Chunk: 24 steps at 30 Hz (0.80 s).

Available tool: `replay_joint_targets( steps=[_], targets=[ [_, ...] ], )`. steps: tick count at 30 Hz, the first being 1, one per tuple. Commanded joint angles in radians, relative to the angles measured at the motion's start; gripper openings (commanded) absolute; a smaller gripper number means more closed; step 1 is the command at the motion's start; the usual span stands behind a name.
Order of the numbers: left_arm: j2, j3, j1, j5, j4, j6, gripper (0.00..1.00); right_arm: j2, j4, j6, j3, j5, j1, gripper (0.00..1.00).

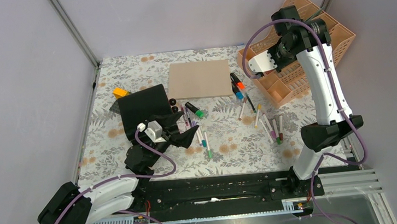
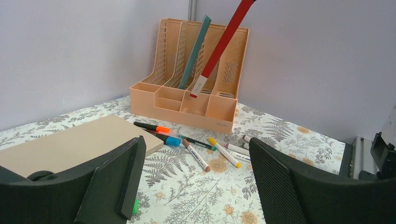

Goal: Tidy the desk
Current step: Place the folder in the storage box.

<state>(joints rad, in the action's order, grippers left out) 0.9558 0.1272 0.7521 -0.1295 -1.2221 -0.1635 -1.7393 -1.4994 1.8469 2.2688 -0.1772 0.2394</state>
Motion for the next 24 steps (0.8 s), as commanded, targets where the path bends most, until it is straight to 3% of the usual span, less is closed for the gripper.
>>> replay_joint_targets(
  steps=[1,8,24],
  targets=[
    [-0.010,-0.008,-0.004,0.008,-0.040,-0.010,0.86,0.027,0.016,-0.021,-0.011,-0.068,-0.008,0.00],
    [-0.022,-0.014,-0.004,0.007,-0.038,-0.011,0.86,0.015,0.018,-0.046,-0.027,-0.071,-0.018,0.00],
    [-0.010,-0.008,-0.004,0.008,-0.030,-0.005,0.87,-0.076,0.042,0.072,0.088,-0.029,-0.183,0.00]
  ],
)
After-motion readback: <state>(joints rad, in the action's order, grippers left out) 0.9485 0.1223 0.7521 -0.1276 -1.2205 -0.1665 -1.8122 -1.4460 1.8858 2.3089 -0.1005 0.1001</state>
